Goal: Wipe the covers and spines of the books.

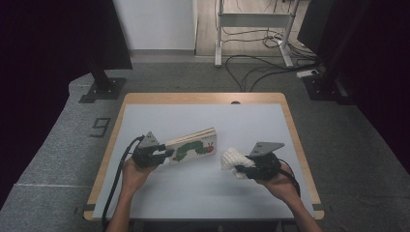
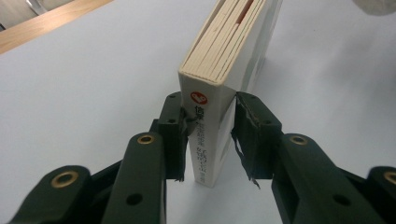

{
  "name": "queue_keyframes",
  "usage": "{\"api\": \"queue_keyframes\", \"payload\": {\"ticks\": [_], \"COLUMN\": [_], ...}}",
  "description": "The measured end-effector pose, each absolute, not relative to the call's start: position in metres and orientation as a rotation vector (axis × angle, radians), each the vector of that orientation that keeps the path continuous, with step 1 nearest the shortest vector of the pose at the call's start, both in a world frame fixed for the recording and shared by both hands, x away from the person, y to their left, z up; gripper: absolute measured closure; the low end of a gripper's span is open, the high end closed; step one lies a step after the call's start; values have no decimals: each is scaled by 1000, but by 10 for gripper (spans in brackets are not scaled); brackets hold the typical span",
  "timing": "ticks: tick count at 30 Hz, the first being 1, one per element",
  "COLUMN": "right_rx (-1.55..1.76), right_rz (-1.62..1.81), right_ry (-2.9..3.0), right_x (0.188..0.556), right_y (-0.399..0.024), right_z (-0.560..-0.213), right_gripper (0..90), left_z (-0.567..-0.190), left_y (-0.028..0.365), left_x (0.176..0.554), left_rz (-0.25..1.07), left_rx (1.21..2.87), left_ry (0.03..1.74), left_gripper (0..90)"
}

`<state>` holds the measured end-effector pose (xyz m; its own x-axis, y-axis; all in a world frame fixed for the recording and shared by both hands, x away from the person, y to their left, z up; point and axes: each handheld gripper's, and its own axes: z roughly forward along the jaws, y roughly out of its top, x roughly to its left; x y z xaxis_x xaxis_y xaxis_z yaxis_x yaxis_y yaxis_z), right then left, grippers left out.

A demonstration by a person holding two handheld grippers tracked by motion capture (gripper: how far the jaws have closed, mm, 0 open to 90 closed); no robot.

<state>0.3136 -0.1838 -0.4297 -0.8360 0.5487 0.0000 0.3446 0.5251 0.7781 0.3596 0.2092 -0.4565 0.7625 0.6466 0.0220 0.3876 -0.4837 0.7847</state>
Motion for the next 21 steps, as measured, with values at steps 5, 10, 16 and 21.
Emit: {"api": "queue_keyframes", "payload": {"ticks": [5, 10, 16, 21], "right_rx": [685, 627, 560, 505], "right_rz": [1225, 1250, 1271, 1288], "right_ry": [2560, 2588, 2620, 2644], "right_x": [315, 317, 319, 318], "right_y": [-158, -132, -103, -83], "right_z": [-429, -431, -432, -431], "right_gripper": [586, 586, 586, 586], "left_z": [-456, -456, -456, -456], "left_y": [209, 209, 209, 210], "left_x": [360, 360, 360, 360], "left_rz": [402, 401, 402, 399], "left_rx": [2137, 2137, 2136, 2137], "left_ry": [768, 769, 769, 766], "left_gripper": [648, 649, 649, 648]}}
